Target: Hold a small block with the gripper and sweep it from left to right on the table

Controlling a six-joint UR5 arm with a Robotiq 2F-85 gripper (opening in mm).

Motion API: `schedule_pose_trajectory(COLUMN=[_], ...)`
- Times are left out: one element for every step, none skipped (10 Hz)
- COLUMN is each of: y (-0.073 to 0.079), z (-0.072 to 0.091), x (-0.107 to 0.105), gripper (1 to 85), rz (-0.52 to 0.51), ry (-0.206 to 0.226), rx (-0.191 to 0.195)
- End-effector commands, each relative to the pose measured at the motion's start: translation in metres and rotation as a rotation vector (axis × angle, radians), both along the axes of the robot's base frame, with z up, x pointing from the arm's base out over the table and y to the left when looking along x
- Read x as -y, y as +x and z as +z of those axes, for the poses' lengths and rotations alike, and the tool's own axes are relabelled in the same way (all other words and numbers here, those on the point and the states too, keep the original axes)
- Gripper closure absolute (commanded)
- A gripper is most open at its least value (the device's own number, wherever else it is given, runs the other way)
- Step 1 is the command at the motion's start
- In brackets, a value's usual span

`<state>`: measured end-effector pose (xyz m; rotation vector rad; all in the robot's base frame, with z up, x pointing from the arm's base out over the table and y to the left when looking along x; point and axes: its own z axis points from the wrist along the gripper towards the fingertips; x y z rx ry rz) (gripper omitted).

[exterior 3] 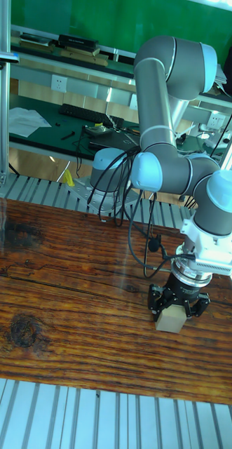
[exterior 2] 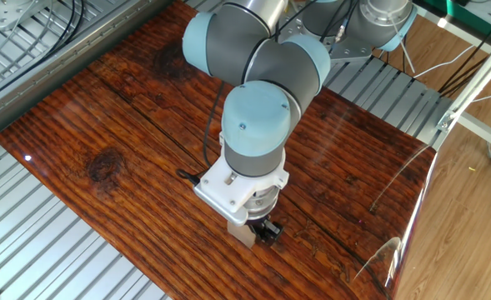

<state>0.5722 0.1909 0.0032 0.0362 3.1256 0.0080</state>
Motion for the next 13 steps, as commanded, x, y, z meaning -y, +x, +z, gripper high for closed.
schedule_pose_trajectory(y=[0.001, 0.001, 0.0013, 0.0012, 0.0009, 0.0009, 0.0012, 0.0014, 0.0015, 0.0015, 0.0015, 0.0015, 0.0015], z=[-0.0002, -0.0003, -0.0001, 0.0009, 0.0019, 0.0022, 0.0022, 0.0017, 0.0009, 0.0007, 0.0006, 0.0004, 0.0003], x=[-0.0021, -0.0026, -0.0026, -0.003, -0.0033, -0.0033, -0.0028, -0.0027, -0.0028, -0.003, -0.0031, -0.0035, -0.0036], gripper=[84.7, 84.7, 84.7, 84.7, 84.7, 84.7, 84.7, 84.7, 84.7, 84.7, 84.7, 84.7, 84.7], rz=[-0.01, -0.011, -0.011, -0.011, -0.011, -0.011, -0.011, -0.011, -0.011, -0.011, -0.011, -0.011, -0.011], ry=[0.008, 0.01, 0.01, 0.012, 0.012, 0.012, 0.012, 0.012, 0.01, 0.01, 0.01, 0.012, 0.012], rx=[0.001, 0.001, 0.002, 0.004, 0.004, 0.004, 0.004, 0.004, 0.004, 0.004, 0.004, 0.004, 0.004])
